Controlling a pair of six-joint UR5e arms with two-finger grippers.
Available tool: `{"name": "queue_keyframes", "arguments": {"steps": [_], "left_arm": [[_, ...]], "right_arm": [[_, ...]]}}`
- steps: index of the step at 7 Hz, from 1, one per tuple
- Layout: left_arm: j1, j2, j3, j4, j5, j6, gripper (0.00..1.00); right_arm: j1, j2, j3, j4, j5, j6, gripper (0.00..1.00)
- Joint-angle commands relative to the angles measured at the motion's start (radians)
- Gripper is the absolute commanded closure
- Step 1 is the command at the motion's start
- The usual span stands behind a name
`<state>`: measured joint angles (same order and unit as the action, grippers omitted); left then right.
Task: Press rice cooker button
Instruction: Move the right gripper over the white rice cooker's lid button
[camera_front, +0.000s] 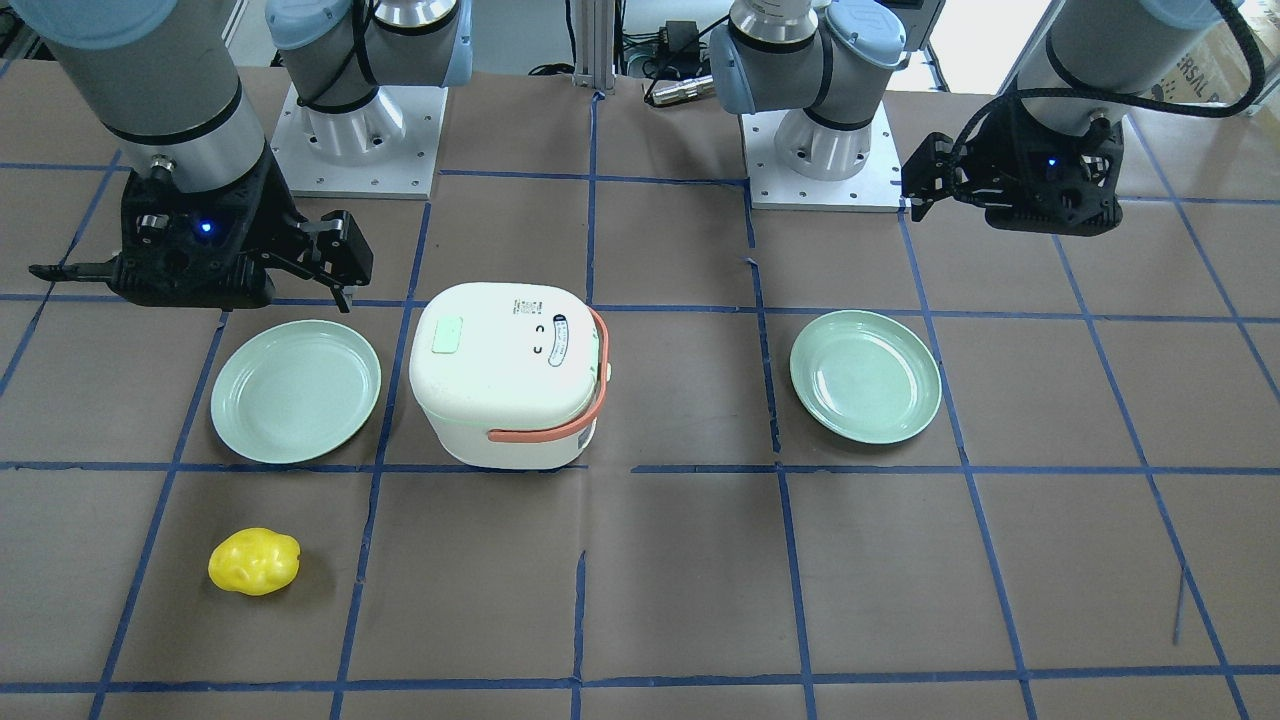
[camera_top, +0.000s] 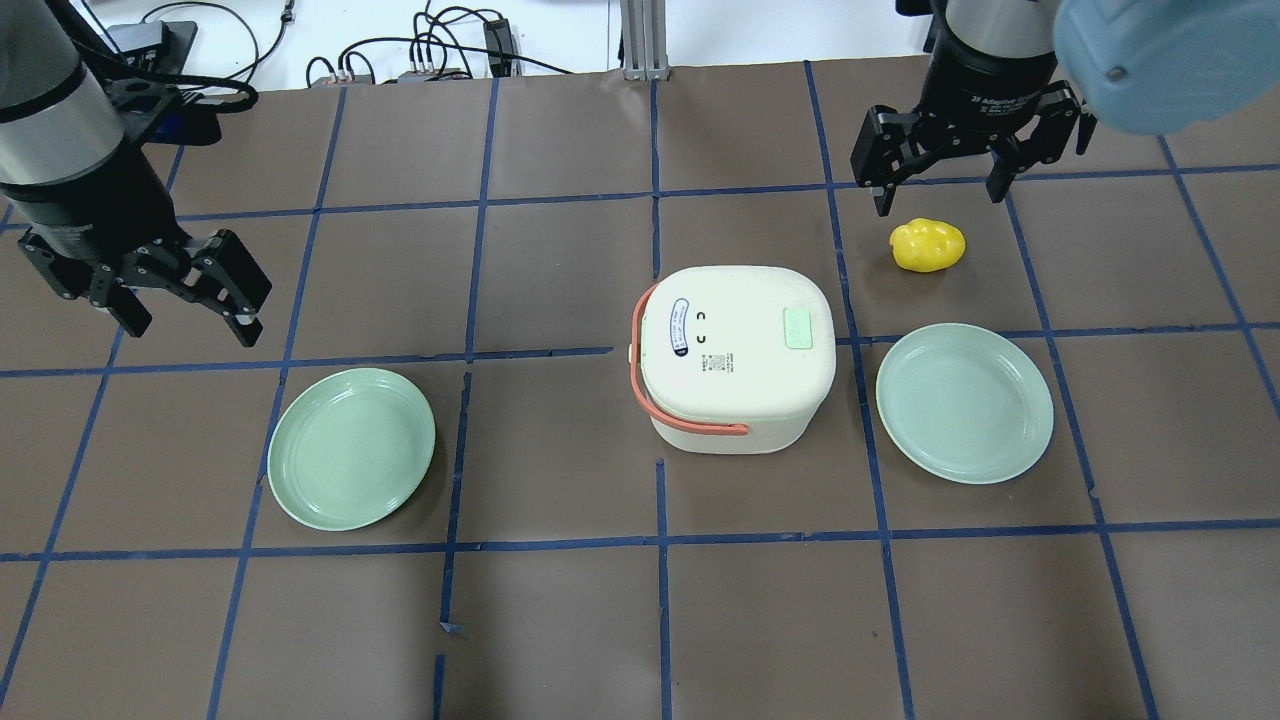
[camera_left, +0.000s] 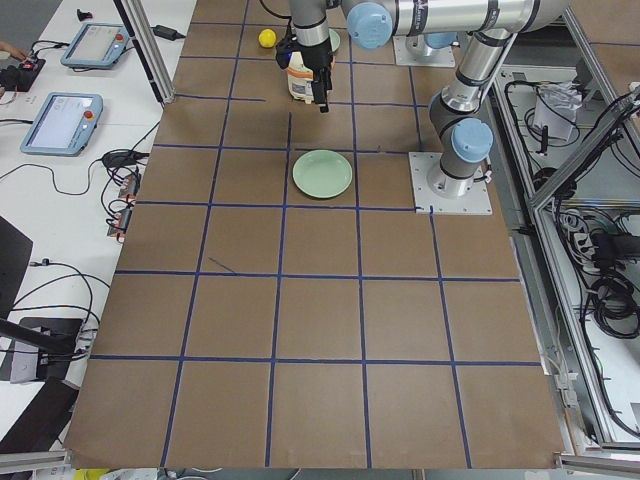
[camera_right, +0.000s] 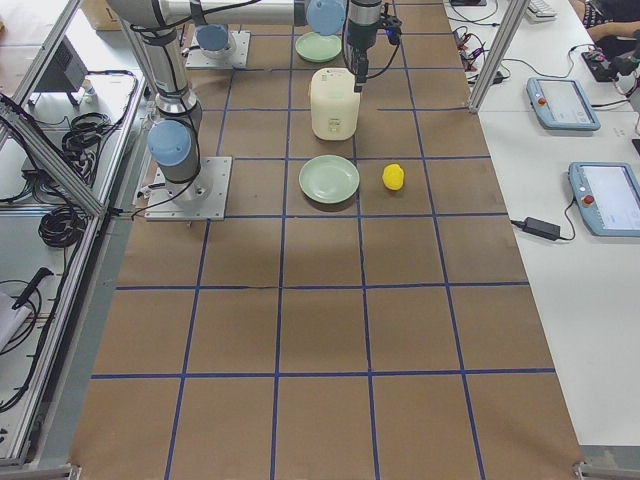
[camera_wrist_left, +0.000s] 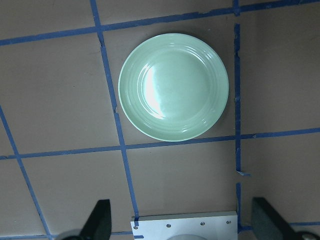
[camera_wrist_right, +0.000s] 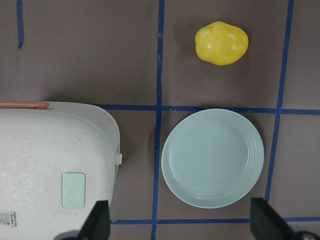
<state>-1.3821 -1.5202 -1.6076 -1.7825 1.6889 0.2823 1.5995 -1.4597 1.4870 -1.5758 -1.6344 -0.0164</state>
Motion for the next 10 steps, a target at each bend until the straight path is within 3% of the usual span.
{"name": "queue_keyframes", "arguments": {"steps": [1,3,5,6,7,8,10], "left_arm": [[0.0,0.002,0.0,0.0,0.0,0.0,0.0],[0.0,0.0,0.0,0.0,0.0,0.0,0.0],[0.0,0.0,0.0,0.0,0.0,0.0,0.0],[0.0,0.0,0.0,0.0,0.0,0.0,0.0],[0.0,0.0,0.0,0.0,0.0,0.0,0.0],[0.0,0.0,0.0,0.0,0.0,0.0,0.0],[0.0,0.002,0.0,0.0,0.0,0.0,0.0]], "right_arm": [[-0.001,0.002,0.006,-0.001,0.001,0.001,0.0],[0.003,-0.005,0.013,-0.01,0.025,0.01,0.0],[0.028,-0.004,0.018,-0.015,0.115,0.112,0.02],[0.095,0.001,0.022,-0.016,0.119,0.153,0.16],[0.118,0.013,0.041,-0.033,0.123,0.176,0.52],[0.119,0.021,0.083,-0.091,0.131,0.191,0.74],[0.122,0.025,0.16,-0.173,0.133,0.188,0.86]]}}
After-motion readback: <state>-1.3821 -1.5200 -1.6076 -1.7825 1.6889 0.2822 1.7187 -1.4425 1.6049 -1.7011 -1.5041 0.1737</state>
